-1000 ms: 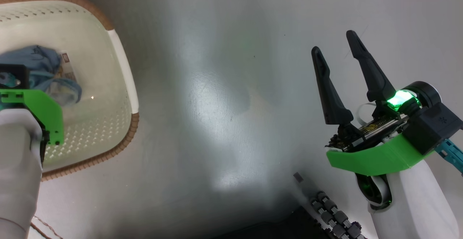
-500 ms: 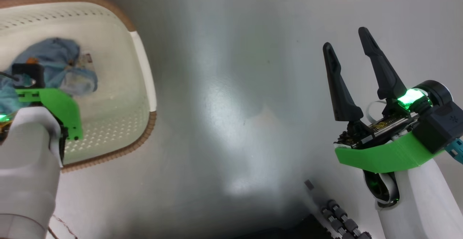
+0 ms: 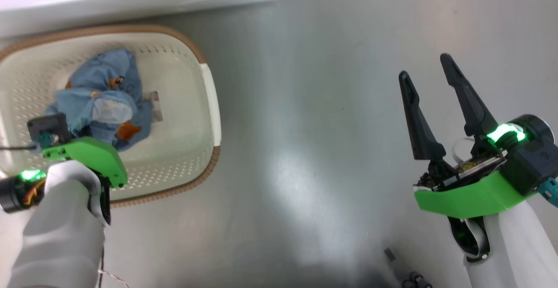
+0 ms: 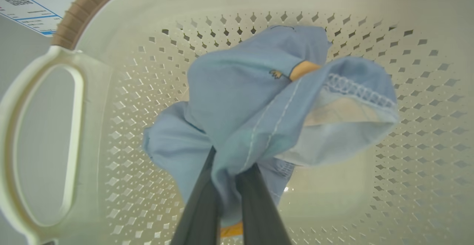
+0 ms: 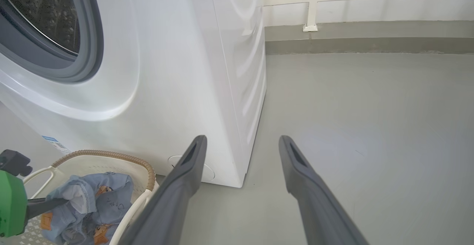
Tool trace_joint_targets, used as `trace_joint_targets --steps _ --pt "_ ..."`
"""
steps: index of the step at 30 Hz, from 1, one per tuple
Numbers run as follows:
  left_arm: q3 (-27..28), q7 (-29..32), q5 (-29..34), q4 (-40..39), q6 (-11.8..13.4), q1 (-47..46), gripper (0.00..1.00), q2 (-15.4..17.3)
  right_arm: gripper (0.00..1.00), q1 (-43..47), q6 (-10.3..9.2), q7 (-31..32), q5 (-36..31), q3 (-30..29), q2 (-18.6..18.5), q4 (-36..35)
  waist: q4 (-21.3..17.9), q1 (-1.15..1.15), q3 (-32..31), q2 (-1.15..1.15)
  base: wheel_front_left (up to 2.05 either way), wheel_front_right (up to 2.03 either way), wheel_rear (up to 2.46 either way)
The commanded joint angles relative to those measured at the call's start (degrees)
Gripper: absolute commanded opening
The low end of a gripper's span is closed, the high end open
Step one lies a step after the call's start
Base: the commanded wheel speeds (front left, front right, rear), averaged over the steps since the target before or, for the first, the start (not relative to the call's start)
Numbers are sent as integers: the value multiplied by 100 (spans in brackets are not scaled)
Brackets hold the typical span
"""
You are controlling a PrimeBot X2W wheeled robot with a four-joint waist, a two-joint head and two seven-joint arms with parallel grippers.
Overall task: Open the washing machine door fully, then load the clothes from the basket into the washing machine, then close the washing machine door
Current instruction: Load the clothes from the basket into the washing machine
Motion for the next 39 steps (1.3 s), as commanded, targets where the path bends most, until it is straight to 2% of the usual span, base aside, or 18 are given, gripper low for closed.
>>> trace_joint_targets --steps 1,3,10,21,28,39 --pt "153 -91 -64 -101 52 284 0 194 100 279 9 -25 -73 99 -27 -99 179 0 -386 0 0 0 0" --pt "231 -111 -79 -337 108 450 0 202 100 354 9 -25 -73 87 -41 -60 218 0 -563 0 0 0 0" --pt "669 -117 115 -1920 379 1374 0 257 100 639 9 -19 -76 20 -73 82 348 0 -1207 0 0 0 0" --pt "1085 -118 609 -4028 543 3049 0 161 100 1090 9 75 -45 34 22 338 400 0 -2412 0 0 0 0" --pt "1087 -118 790 -5049 610 3967 0 89 100 1432 9 194 -42 89 86 424 492 0 -3117 0 0 0 0" --pt "1045 125 872 -6211 768 4921 0 357 100 1900 9 405 -61 106 169 352 526 0 -3912 0 0 0 0"
